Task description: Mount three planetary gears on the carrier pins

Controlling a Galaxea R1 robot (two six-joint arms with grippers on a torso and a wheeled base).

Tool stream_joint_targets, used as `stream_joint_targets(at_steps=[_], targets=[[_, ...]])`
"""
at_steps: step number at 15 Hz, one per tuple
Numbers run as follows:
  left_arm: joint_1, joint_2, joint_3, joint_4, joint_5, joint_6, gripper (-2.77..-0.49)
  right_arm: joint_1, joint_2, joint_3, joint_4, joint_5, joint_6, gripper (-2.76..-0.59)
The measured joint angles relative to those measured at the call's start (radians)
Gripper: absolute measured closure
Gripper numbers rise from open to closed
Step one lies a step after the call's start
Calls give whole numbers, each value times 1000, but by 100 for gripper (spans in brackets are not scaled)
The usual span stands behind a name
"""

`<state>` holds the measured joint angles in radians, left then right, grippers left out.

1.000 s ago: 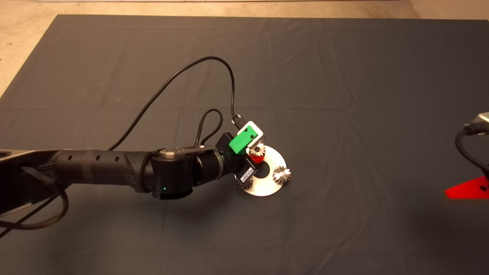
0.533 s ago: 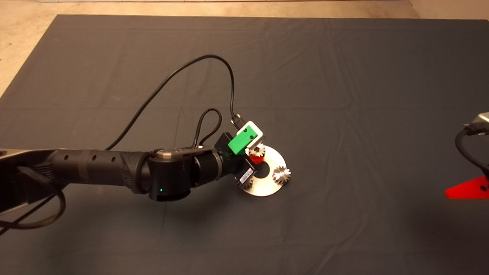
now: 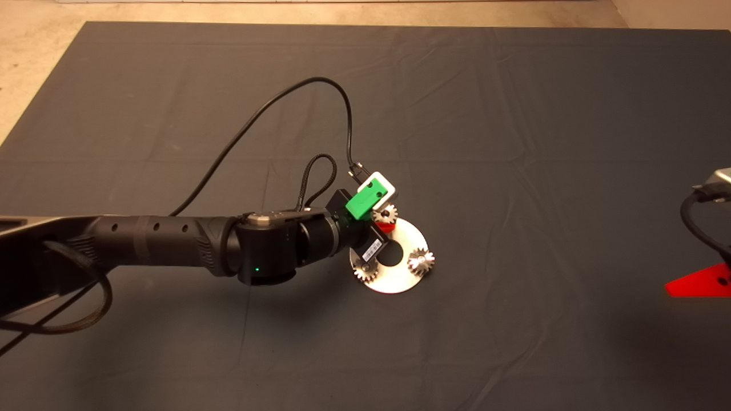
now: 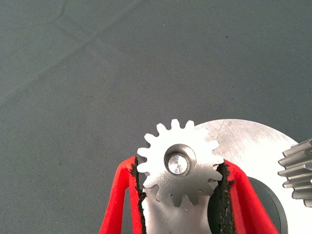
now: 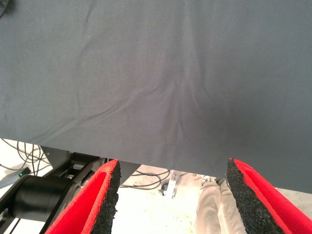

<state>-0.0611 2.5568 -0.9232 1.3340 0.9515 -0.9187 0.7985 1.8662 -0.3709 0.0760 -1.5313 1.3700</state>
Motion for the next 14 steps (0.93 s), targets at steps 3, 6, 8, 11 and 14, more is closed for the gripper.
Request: stream_joint_targets(at_steps=[3, 6, 8, 11, 14], targets=[[0, -1, 0, 0, -2, 0, -60, 0, -1, 0, 0, 1, 0, -160], [1, -2, 0, 0, -1, 0, -60, 0, -2, 0, 0, 0, 0, -160], [3, 1, 0, 1, 2, 0, -60, 0, -1, 0, 0, 0, 0, -160], [3, 4, 0, 1, 6, 0, -60, 0, -1, 0, 0, 1, 0, -160], [3, 8, 0, 1, 11, 0, -60, 0, -1, 0, 0, 1, 0, -160]])
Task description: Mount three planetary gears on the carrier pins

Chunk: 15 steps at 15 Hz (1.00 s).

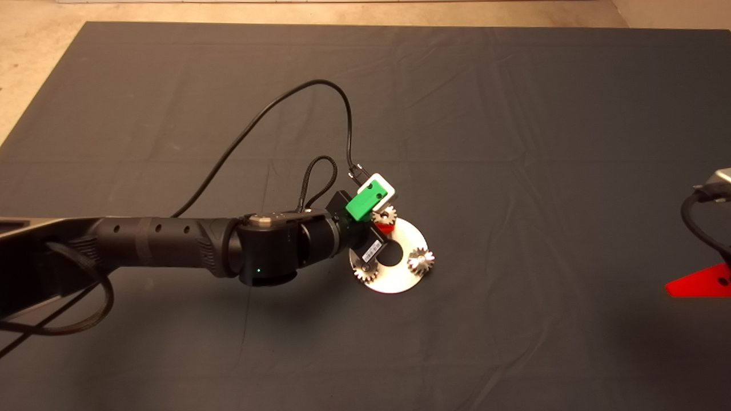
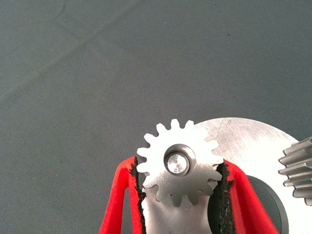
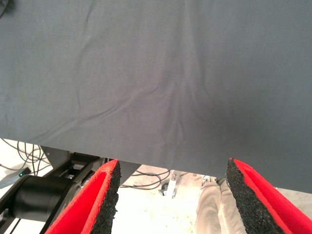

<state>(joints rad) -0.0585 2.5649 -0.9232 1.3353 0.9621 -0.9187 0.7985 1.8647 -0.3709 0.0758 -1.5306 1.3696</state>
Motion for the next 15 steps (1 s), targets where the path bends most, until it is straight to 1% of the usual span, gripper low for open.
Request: stream_joint_targets(at_steps=[1, 2, 3, 4, 5, 7, 8, 9, 11, 12, 14, 15], targets=[[0, 4, 0, 0, 8, 0, -60, 0, 0, 0, 0, 0, -4, -160], [0, 4, 0, 0, 9, 0, -61, 0, 0, 0, 0, 0, -4, -160], [0, 4, 0, 0, 9, 0, -70, 0, 0, 0, 0, 1, -4, -160], [0, 4, 0, 0, 9, 0, -70, 0, 0, 0, 0, 0, -4, -160], [0, 4, 0, 0, 9, 0, -78, 0, 0, 0, 0, 1, -4, -160], [0, 4, 0, 0, 9, 0, -82, 0, 0, 0, 0, 0, -4, -160], [0, 4, 0, 0, 8, 0, -89, 0, 0, 0, 0, 0, -4, -160], [0, 4, 0, 0, 8, 0, -92, 0, 0, 0, 0, 0, -4, -160], [0, 4, 0, 1, 2, 0, -102, 0, 0, 0, 0, 0, -4, -160], [0, 4, 1, 1, -1, 0, -102, 0, 0, 0, 0, 0, -4, -160], [0, 5, 1, 1, -1, 0, -115, 0, 0, 0, 0, 0, -4, -160], [0, 6, 3, 1, -1, 0, -125, 0, 0, 0, 0, 0, -4, -160]])
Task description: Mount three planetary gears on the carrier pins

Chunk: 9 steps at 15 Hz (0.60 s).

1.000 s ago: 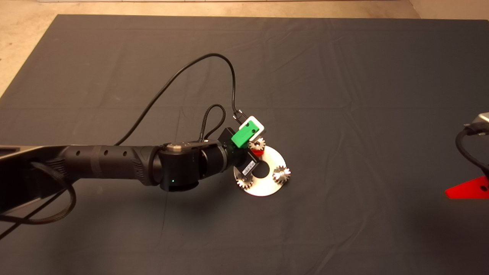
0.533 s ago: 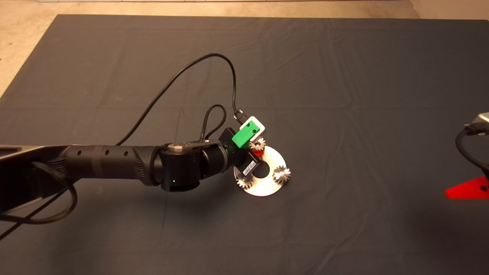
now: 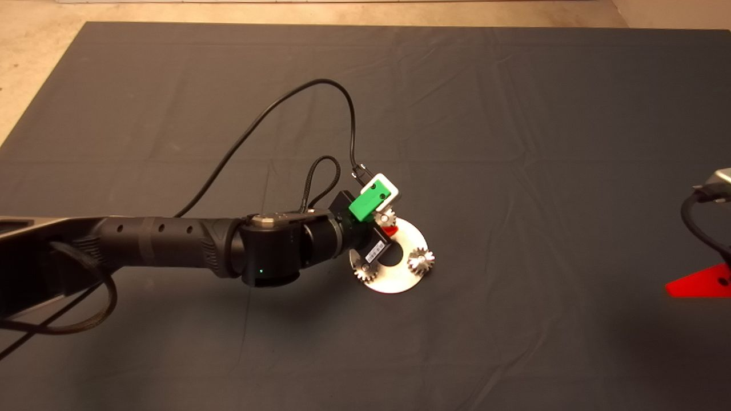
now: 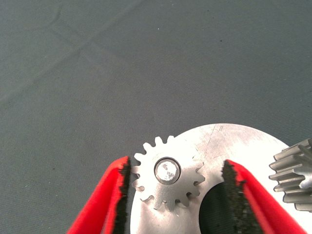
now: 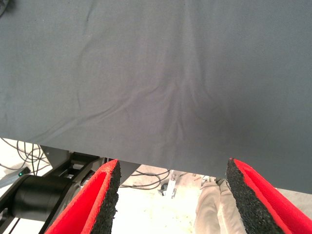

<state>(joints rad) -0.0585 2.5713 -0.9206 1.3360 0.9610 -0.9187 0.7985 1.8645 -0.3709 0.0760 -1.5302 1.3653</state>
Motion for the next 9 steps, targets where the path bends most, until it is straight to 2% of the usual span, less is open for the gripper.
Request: stream_joint_targets(at_steps=[2, 4, 5, 6, 7, 9], targets=[[0, -1, 9, 0, 0, 0, -129, 0, 0, 0, 0, 0, 0, -160], [0, -9, 28, 0, 1, 0, -144, 0, 0, 0, 0, 0, -3, -160], [0, -23, 49, 0, 11, 0, -144, 0, 0, 0, 0, 0, -4, -160], [-1, -42, 77, 0, 38, 0, -150, 0, 0, 0, 0, 0, -7, -160], [-4, -64, 109, 0, 86, 0, -159, 0, 0, 0, 0, 0, -14, -160], [-23, -127, 184, -1, 210, 0, -172, 8, 0, -1, 0, 0, -15, -160]])
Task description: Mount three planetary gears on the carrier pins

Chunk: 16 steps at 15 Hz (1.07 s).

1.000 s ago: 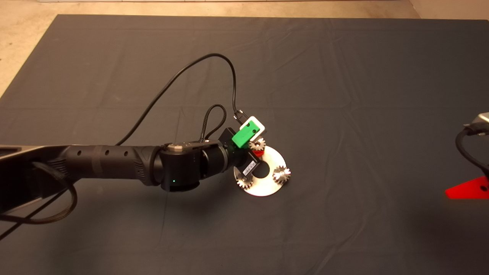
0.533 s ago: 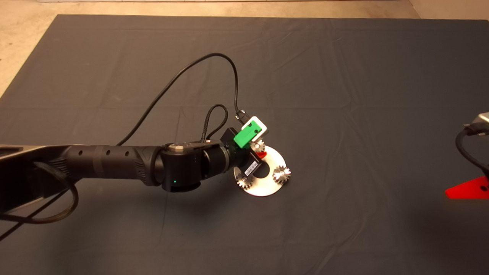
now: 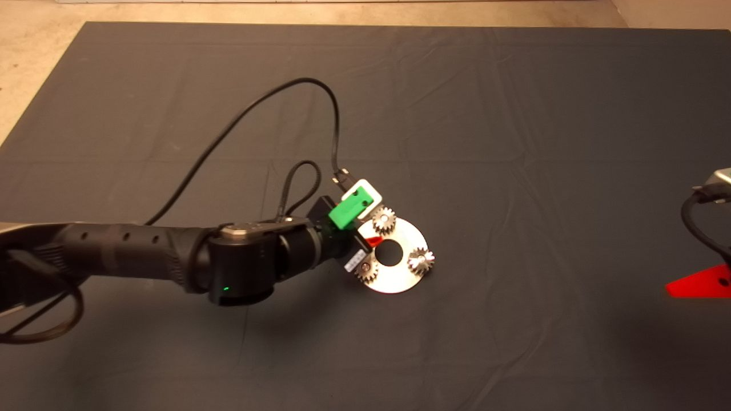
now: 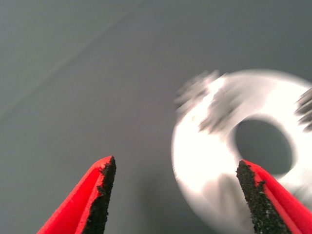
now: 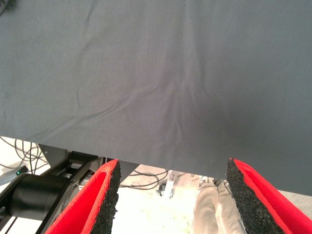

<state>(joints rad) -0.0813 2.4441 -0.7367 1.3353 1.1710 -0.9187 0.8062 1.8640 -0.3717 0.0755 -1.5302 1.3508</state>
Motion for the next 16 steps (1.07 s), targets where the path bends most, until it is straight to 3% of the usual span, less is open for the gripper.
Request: stream_joint_targets(at_steps=[2, 3, 5, 7, 8, 10, 11, 12, 13, 15, 16], targets=[[-16, -67, 59, -28, 112, 0, -173, 8, 0, -1, 0, -1, 0, -160], [-19, -88, 73, -80, 154, -3, -173, 9, 1, -1, -1, 0, 1, -160], [-19, -128, 114, -237, 221, -45, -173, 12, 12, -2, -13, -1, 4, -160], [-36, -208, 216, -398, 306, -153, -173, 11, 55, -3, -33, -7, 35, -160], [-57, -252, 274, -483, 335, -215, -173, 2, 93, -2, -49, -7, 69, -160], [-85, -333, 341, -656, 347, -328, -173, -33, 150, -2, -92, 7, 116, -160], [-96, -380, 357, -718, 350, -390, -173, -64, 154, -2, -120, 8, 134, -160], [-112, -421, 372, -760, 356, -434, -173, -104, 154, -2, -145, 2, 146, -160], [-125, -442, 383, -781, 356, -457, -173, -147, 154, -2, -170, -1, 154, -160], [-128, -453, 396, -818, 354, -471, -173, -243, 174, -2, -229, -3, 169, -160], [-130, -462, 399, -835, 354, -481, -173, -274, 188, -2, -258, -2, 171, -160]])
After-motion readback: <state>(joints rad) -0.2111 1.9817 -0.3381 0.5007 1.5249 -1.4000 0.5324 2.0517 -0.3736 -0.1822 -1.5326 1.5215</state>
